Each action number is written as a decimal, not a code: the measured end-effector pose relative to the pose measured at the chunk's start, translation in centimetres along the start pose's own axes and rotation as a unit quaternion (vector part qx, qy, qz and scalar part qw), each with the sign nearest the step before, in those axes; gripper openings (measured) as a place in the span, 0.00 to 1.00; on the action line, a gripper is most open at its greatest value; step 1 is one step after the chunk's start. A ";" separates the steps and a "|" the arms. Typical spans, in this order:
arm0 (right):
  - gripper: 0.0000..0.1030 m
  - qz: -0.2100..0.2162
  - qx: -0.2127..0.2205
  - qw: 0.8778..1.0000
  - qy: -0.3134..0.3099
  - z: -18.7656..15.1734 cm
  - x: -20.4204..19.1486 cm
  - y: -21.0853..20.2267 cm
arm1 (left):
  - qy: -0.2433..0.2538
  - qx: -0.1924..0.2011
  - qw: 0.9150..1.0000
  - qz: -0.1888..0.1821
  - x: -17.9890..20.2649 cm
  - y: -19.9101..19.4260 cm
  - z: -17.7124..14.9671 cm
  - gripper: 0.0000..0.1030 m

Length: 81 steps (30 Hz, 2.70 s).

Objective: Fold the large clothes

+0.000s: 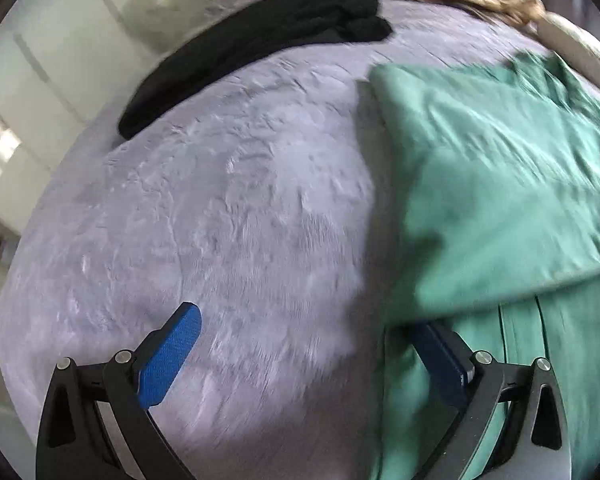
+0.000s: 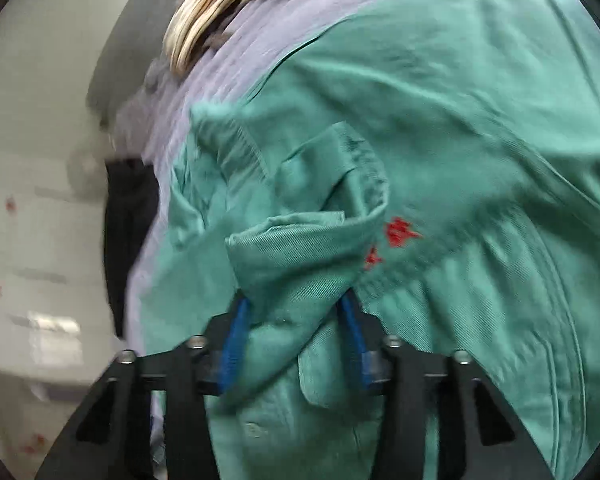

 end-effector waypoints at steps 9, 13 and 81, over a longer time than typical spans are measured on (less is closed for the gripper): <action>0.73 0.011 0.008 0.998 0.055 0.0 1.4 -2.4 | -0.045 0.004 0.992 -0.122 -1.9 -0.9 6.7 1.00; 0.77 0.019 0.012 0.998 0.064 -0.3 1.6 -3.3 | -0.041 -0.031 0.985 -0.165 1.5 4.6 11.5 1.00; 0.71 -0.055 -0.062 0.996 -0.023 -4.6 3.0 -7.2 | 0.031 -0.079 0.984 -0.155 9.7 -6.7 1.8 0.74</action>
Point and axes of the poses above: each gripper's, at about its wrist camera, not at the fingertips, and y roughly the way its jaws point, x to its right, z to its top, the point moved 3 cm from there along y, roughly the way its jaws point, and after that the axes turned 2 degrees about z, right-handed, at the moved point
